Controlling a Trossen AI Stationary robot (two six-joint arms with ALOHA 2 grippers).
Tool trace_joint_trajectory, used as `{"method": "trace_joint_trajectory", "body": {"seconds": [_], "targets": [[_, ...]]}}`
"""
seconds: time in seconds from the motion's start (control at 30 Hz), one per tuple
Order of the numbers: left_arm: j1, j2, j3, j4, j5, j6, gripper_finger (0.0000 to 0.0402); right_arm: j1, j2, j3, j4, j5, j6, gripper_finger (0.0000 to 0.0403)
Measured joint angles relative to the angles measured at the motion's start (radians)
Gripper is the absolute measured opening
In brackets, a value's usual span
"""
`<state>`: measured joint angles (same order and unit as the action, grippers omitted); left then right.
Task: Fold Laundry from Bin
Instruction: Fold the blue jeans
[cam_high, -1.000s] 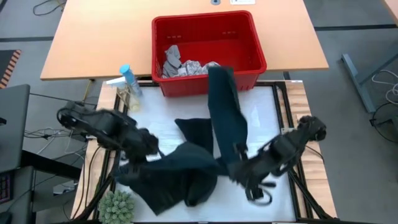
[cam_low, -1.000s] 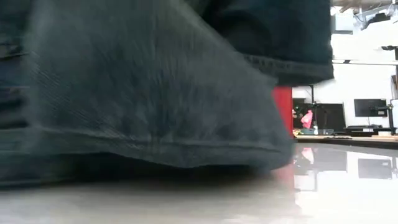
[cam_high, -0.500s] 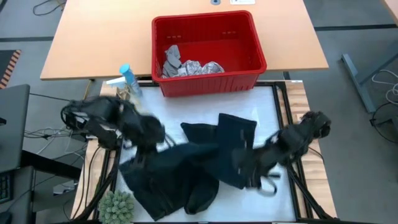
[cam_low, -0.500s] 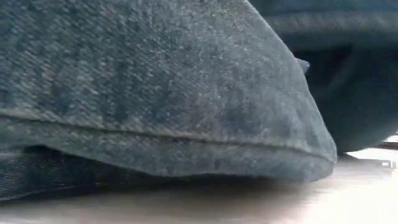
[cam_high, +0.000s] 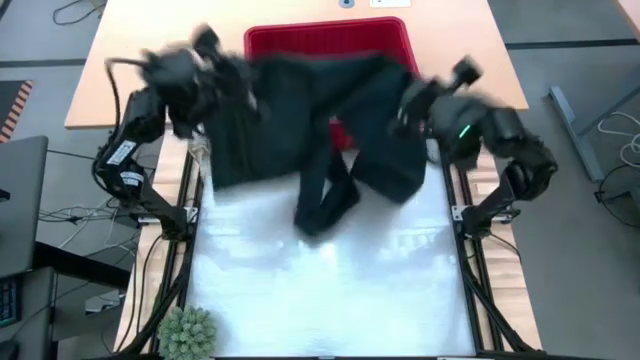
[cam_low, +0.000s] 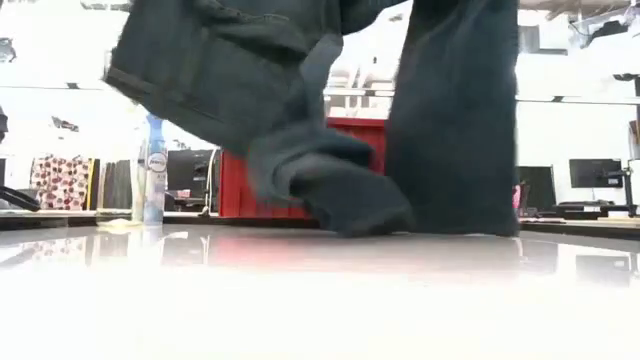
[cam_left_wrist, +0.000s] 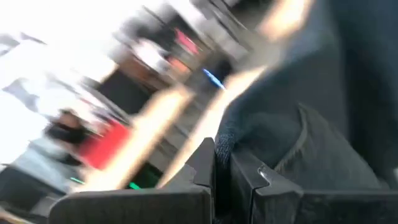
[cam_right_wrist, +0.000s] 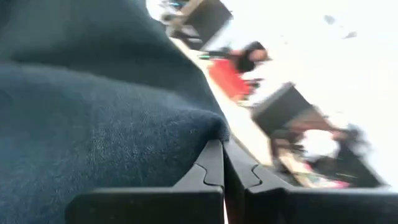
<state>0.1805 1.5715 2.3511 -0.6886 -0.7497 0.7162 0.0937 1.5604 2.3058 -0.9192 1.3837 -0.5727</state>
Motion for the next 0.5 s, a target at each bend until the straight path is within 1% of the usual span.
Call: {"method": "trace_joint_trajectory", "body": {"seconds": [0.07, 0.13, 0.17, 0.23, 0.3, 0.37, 0.43, 0.47, 0.5], "targets": [[-0.007, -0.003, 0.002, 0.192, -0.009, 0.106, 0.0002, 0.008, -0.002, 0.001, 0.267, 0.009, -0.249, 0.0015], [-0.043, -0.016, 0.006, 0.236, -0.015, 0.11, 0.0002, 0.056, -0.004, 0.001, 0.448, 0.017, -0.423, 0.0015], [-0.069, -0.03, 0.005, 0.207, -0.015, 0.066, 0.0002, 0.092, -0.002, 0.001, 0.498, 0.027, -0.47, 0.0015], [-0.124, -0.055, 0.005, 0.032, 0.0, -0.059, 0.0002, 0.171, -0.001, 0.001, 0.491, 0.09, -0.488, 0.0015], [-0.177, -0.069, 0.005, -0.199, 0.032, -0.203, 0.0002, 0.26, 0.001, -0.014, 0.377, 0.134, -0.387, 0.0015], [-0.226, -0.066, 0.005, -0.443, 0.095, -0.404, 0.0002, 0.346, 0.003, -0.046, 0.215, 0.163, -0.183, 0.0015], [-0.265, -0.043, -0.017, -0.649, 0.197, -0.631, 0.0002, 0.422, 0.007, -0.084, 0.015, 0.156, 0.105, 0.0015], [-0.283, -0.035, -0.043, -0.734, 0.238, -0.725, 0.0002, 0.46, 0.012, -0.109, -0.09, 0.119, 0.288, 0.0015], [-0.307, -0.025, -0.079, -0.805, 0.268, -0.808, 0.0002, 0.488, 0.016, -0.134, -0.188, 0.058, 0.465, 0.0015]]}}
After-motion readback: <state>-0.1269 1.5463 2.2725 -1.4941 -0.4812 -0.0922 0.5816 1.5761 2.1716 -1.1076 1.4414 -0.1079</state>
